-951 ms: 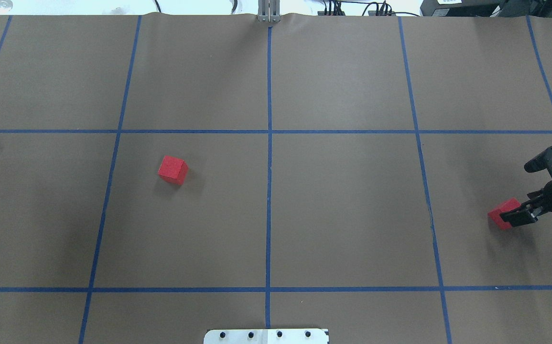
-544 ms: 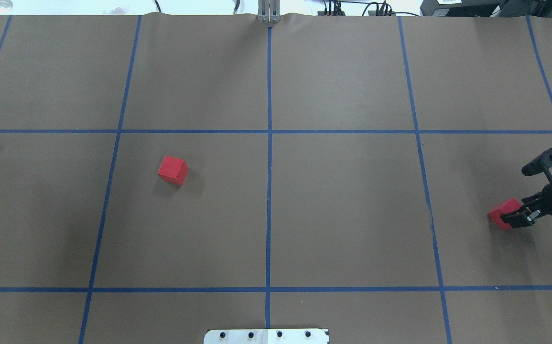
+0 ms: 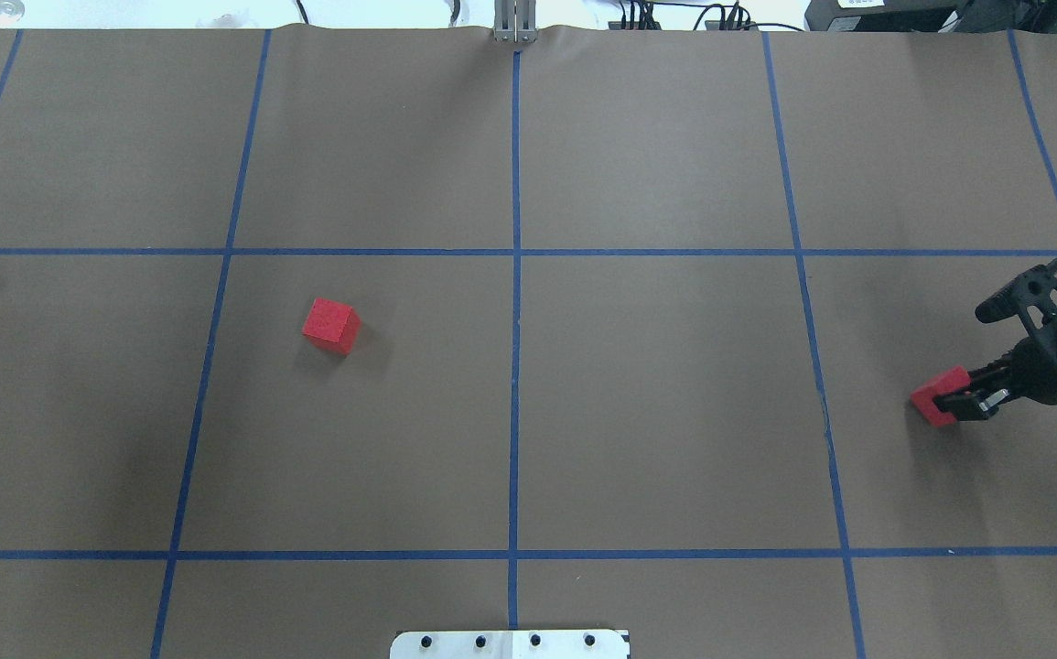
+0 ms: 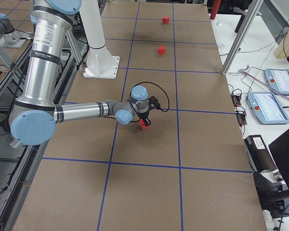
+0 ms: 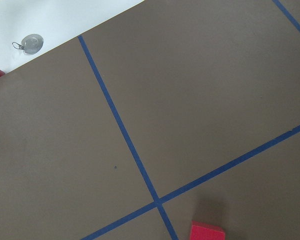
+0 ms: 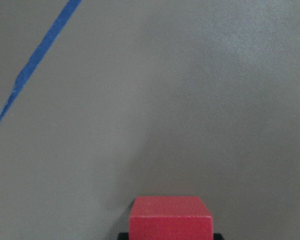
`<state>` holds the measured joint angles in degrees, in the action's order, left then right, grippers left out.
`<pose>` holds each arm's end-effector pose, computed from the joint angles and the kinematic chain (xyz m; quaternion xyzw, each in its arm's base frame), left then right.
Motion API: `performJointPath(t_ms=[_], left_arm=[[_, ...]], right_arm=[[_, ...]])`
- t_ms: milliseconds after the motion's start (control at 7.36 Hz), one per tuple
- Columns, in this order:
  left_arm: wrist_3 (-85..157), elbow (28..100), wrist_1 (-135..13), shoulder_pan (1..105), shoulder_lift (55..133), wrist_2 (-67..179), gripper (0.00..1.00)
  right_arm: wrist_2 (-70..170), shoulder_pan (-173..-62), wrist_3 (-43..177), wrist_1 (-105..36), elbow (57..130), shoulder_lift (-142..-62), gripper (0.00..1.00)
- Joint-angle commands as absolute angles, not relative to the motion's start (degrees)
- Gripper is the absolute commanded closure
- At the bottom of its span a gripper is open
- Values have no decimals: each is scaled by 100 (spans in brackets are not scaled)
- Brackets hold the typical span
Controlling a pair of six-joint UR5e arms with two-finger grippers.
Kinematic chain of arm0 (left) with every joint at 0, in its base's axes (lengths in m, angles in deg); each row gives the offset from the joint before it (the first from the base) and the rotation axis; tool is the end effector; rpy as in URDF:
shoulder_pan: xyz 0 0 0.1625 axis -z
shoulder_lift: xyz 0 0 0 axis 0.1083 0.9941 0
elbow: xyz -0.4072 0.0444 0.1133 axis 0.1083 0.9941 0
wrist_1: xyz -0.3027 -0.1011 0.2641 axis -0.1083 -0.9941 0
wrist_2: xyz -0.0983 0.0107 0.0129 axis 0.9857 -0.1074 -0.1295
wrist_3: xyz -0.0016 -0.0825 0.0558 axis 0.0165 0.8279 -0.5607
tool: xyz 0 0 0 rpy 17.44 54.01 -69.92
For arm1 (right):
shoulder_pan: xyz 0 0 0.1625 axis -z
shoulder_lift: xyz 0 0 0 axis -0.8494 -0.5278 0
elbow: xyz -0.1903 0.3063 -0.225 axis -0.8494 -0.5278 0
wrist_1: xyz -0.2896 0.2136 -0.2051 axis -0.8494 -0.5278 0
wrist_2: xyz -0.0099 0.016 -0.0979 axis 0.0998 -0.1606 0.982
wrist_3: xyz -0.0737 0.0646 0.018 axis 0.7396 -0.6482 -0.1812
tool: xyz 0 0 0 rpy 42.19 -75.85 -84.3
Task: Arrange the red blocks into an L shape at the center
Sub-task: 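Carry the red cube with the right gripper to the table center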
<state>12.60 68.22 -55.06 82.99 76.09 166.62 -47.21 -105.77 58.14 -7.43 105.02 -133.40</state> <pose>-0.0591 -0.5242 0.5629 0.2398 0.3344 0.1581 0.8976 -0.2347 -0.3797 0.5515 0.1587 -0.4019 -0.2285 0.8724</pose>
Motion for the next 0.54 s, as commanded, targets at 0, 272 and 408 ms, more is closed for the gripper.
performJointPath(t_ms=[0,272,408], left_arm=[[1267,6832,-5511,8299,7594,16662,0],[1276,6823,-5511,8299,7603,16662,0],[1284,6823,-5511,8299,7603,16662,0]], right_arm=[[-4800,-10578,4749,-1534,10554,-12220,100],[-4801,-10089,2957,-2415,10536,-10954,100],[-4626,-9694,2322,-3062,10536,-10295,100]])
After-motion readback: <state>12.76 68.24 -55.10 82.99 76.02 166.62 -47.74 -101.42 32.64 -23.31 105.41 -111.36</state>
